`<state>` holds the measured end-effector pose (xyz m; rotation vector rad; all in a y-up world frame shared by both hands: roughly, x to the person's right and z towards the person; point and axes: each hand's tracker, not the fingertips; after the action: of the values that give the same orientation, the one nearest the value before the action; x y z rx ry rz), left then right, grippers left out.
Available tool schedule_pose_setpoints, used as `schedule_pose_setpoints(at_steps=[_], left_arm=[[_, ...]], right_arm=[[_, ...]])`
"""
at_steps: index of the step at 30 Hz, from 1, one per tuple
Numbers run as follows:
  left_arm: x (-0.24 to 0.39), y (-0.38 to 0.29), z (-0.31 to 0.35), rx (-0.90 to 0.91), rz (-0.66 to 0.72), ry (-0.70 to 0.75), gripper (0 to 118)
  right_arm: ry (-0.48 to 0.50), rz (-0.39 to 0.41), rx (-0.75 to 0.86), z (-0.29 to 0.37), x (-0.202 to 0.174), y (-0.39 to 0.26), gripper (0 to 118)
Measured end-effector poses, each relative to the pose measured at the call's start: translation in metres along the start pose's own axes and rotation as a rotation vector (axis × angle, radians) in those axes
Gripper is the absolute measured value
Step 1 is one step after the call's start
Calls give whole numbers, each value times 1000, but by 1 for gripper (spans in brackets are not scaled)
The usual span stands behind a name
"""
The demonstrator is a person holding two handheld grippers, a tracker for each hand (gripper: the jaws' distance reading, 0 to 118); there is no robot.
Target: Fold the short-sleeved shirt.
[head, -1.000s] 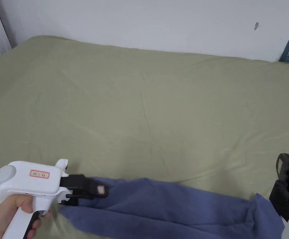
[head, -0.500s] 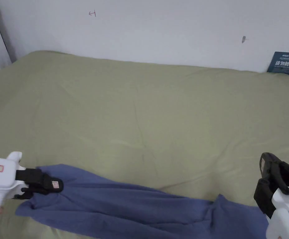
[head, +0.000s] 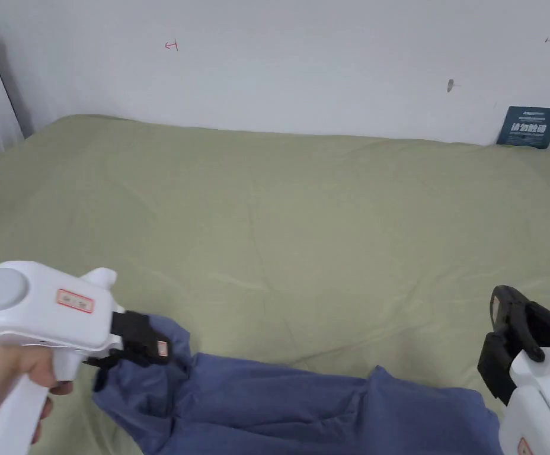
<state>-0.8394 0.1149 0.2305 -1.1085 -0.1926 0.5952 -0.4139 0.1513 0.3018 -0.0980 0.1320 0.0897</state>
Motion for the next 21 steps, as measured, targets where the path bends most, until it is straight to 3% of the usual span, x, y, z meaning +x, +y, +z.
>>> schedule_pose_setpoints(at_steps=[4,5,6,7,8,12,16,17,18,19,20,21], left_arm=[[48,-10,-51,-23,-35,-10,5],[56,-11,-68,-45,-55,-9,18],[65,-15,-84,-50,-43,-29,50],[70,-17,-98,-65,-54,-48,90],[69,-14,-119,-65,-51,-69,118],[88,-27,-172,-108,-87,-79,116],[81,-25,-160,-111,-84,-83,111],[76,-25,-148,-85,-85,-101,90],[69,-25,-134,-39,-90,-120,59],[62,-24,-123,-17,-97,-128,14],[58,-27,-111,12,-107,-131,0],[49,-29,-102,65,-92,-120,0]], right_arm=[[2,8,-18,6,7,-6,2],[-1,7,-22,7,9,-8,2],[-8,4,-27,8,12,-10,2],[-14,0,-33,8,14,-11,2],[-16,-6,-39,8,17,-12,2],[-26,4,-69,10,24,-18,2],[-35,10,-82,11,29,-21,2],[-36,8,-85,10,29,-22,2],[-36,-1,-89,8,29,-23,2],[-32,-10,-96,7,29,-24,2],[-25,-17,-102,5,28,-25,2],[-24,-17,-101,3,26,-27,2]])
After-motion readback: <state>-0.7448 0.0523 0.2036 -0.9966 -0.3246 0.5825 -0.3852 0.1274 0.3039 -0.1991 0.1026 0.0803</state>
